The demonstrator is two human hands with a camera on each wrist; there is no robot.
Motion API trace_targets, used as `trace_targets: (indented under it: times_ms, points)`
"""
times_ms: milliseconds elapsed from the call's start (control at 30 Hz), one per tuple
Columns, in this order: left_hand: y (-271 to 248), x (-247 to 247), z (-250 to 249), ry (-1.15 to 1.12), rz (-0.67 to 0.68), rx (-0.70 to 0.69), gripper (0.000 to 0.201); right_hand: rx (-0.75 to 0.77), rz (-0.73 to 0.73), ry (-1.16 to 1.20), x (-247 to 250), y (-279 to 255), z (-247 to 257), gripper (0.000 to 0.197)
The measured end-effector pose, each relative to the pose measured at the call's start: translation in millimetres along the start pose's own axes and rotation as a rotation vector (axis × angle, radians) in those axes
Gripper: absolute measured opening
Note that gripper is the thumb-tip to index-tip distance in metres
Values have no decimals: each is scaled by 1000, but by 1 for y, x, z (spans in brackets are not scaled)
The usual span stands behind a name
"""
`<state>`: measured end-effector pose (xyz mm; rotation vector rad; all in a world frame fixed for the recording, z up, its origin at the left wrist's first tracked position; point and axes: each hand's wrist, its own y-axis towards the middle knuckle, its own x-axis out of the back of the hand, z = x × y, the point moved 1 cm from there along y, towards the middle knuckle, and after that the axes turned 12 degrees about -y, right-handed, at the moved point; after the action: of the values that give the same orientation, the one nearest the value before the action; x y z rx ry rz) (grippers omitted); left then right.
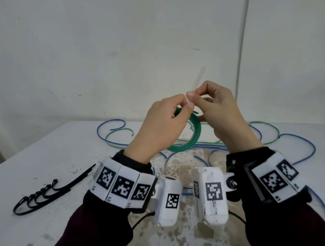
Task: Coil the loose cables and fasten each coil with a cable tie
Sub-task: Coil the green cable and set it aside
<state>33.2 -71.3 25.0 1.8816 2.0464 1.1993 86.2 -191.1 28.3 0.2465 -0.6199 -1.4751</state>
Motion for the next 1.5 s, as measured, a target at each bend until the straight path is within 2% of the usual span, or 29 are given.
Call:
trace_targets:
  times_ms: [133,233,333,433,533,633,733,867,1067,1267,1367,1500]
  points:
    - [0,1,-1,9,-29,46,30,5,22,-30,-1,-1,0,25]
    - [3,0,1,-212,-58,182,36,20,47,-29,3,-1,5,21]
    - [3,4,0,-450,66,290,25,22,117,-7,10,-1,10,17]
    - [0,9,1,-602,217,270,18,-17,147,14,17,1,9,16]
    - [0,11,7,-559,232,208,18,-33,197,-10,23,1,8,11]
    - [1,9,11,-526,187,211,18,-18,244,-28,24,-1,9,2]
    - [1,8,12,-558,159,231,15,7,227,-44,21,-1,9,10]
    - [-1,8,10,-591,202,203,15,0,209,-3,22,0,9,9]
    - [-1,11,12,-477,220,205,18,18,207,-43,20,0,5,6]
    - [1,13,12,-521,126,238,14,13,168,22,17,1,5,8]
    - [3,12,15,-576,73,294,23,15,182,40,18,2,4,9]
    - [4,11,21,-429,64,300,34,38,171,-6,13,1,1,9]
